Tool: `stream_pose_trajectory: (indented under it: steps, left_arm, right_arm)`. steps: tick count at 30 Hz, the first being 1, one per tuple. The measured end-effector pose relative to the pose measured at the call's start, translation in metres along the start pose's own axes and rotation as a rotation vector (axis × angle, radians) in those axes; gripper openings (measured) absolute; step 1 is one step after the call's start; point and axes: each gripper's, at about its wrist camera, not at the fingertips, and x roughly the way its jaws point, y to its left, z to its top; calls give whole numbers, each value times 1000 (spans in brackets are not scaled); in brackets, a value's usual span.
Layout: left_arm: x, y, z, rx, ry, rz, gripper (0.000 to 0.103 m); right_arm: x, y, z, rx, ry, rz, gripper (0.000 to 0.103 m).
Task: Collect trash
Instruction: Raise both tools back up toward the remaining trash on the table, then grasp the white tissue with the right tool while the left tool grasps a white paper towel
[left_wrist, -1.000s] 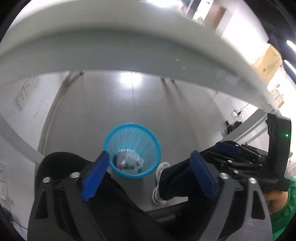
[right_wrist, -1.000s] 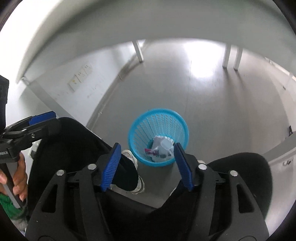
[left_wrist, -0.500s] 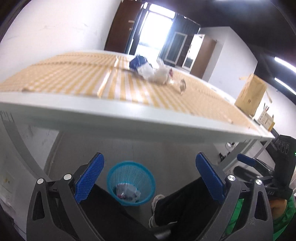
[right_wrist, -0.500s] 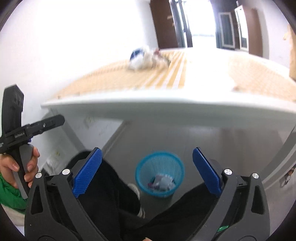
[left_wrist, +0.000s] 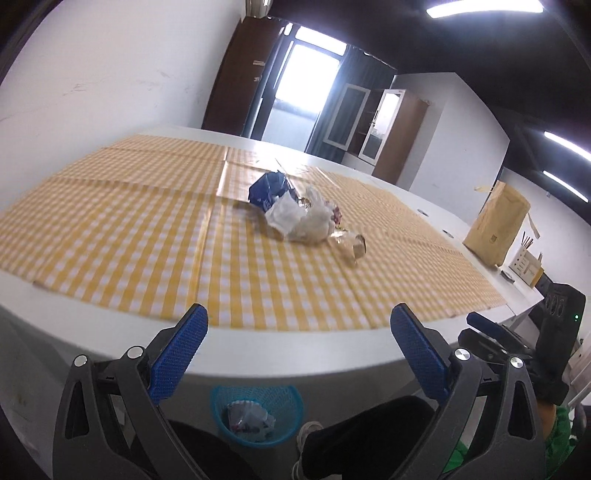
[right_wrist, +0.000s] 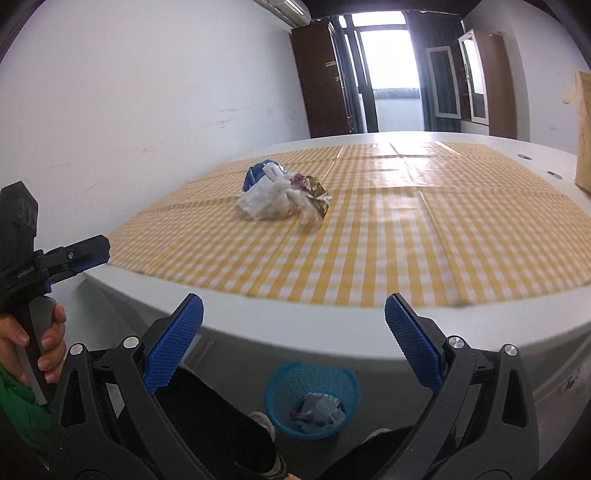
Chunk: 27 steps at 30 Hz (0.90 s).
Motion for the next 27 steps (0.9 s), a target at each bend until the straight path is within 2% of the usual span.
stream_pose_trajectory:
  steps: [4, 8, 13, 19, 21, 24, 27]
  left_arm:
    - [16, -3, 18, 20, 6, -14, 97]
    - [35, 0, 32, 36, 20, 24, 97]
    - [67, 9, 51, 24, 54, 30, 96]
    - [103, 25, 72, -16, 94, 25, 90]
    - [115, 30, 78, -24, 117, 20, 85]
    - [133, 36, 89, -35, 140, 10, 82]
    - [149, 42, 99, -41, 159, 1, 78]
  right_arm:
    - [21, -8, 23, 7, 20, -2, 94]
    - [42, -15, 40, 7, 36, 1, 92]
    - [67, -16, 63, 2, 51, 5, 87]
    - [100, -13, 90, -20, 82, 36, 85]
    - [112, -11, 102, -29, 97, 57, 85]
    - [130, -5, 117, -48, 119, 72, 80]
    - [149, 1, 132, -72, 134, 85, 80]
